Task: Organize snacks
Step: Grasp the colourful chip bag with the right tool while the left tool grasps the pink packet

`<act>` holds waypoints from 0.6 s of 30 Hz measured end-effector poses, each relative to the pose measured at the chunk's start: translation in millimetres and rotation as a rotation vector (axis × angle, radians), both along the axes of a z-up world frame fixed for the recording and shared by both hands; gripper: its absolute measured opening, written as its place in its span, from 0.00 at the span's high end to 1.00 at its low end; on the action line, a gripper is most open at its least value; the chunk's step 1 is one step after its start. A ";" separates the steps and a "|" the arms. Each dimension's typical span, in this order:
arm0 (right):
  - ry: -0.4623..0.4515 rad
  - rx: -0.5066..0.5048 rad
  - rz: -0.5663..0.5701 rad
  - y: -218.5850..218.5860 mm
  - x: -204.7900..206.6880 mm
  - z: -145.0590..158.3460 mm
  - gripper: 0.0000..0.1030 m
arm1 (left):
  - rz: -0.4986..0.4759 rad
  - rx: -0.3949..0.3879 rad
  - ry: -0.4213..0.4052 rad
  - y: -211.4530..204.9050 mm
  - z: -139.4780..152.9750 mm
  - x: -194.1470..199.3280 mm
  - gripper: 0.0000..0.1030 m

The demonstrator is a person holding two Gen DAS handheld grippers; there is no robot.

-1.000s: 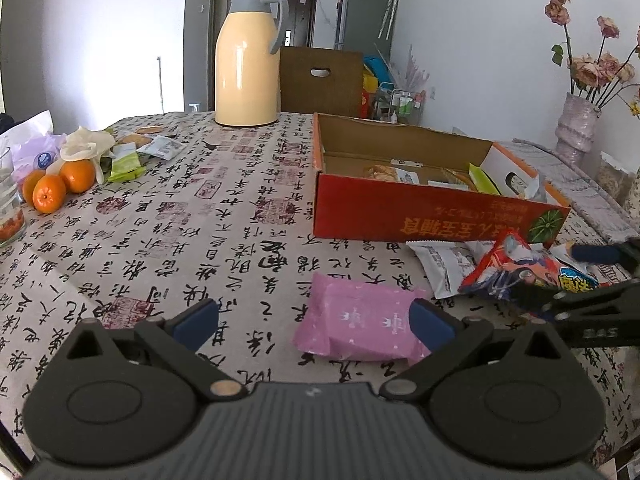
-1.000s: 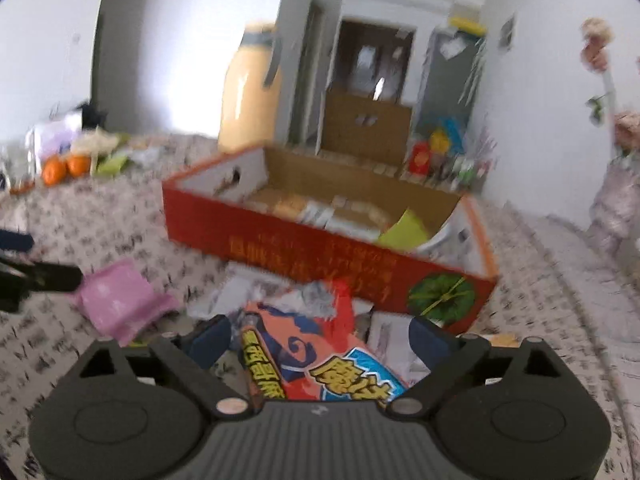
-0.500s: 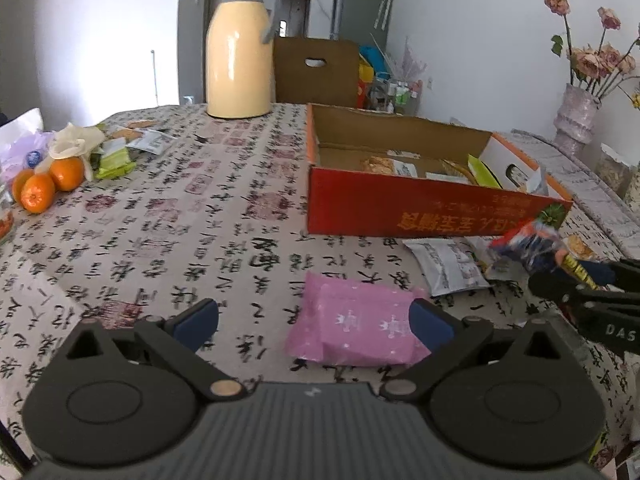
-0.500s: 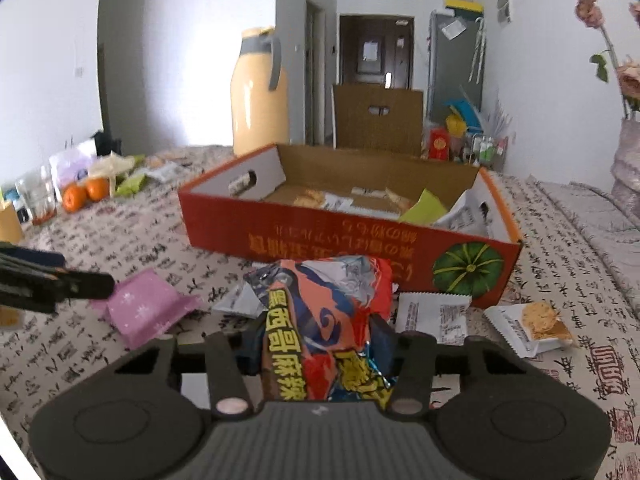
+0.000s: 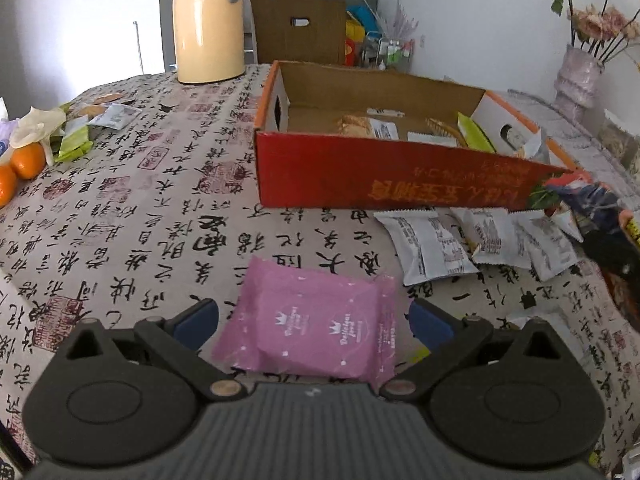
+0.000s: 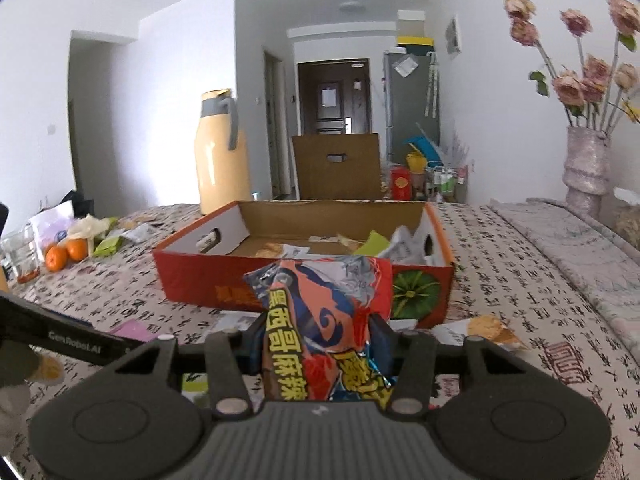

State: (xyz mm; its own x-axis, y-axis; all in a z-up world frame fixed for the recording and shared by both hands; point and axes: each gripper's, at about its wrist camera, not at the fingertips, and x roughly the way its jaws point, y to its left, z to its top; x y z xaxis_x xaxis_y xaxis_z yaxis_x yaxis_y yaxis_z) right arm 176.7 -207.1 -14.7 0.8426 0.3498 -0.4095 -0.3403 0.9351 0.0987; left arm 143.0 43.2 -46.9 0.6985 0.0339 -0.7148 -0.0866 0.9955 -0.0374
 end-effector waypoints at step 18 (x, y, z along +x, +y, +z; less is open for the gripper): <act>0.036 0.038 -0.058 -19.6 4.8 -15.2 0.52 | 0.049 0.026 0.010 -4.0 -7.4 0.0 0.30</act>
State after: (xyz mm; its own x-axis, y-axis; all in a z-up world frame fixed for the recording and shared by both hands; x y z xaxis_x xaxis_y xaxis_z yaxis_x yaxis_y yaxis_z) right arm 181.5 -226.7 -29.9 0.8467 0.3167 -0.4276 -0.2813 0.9485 0.1455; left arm 143.0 39.3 -54.3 0.6880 0.0865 -0.7205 -0.1354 0.9907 -0.0103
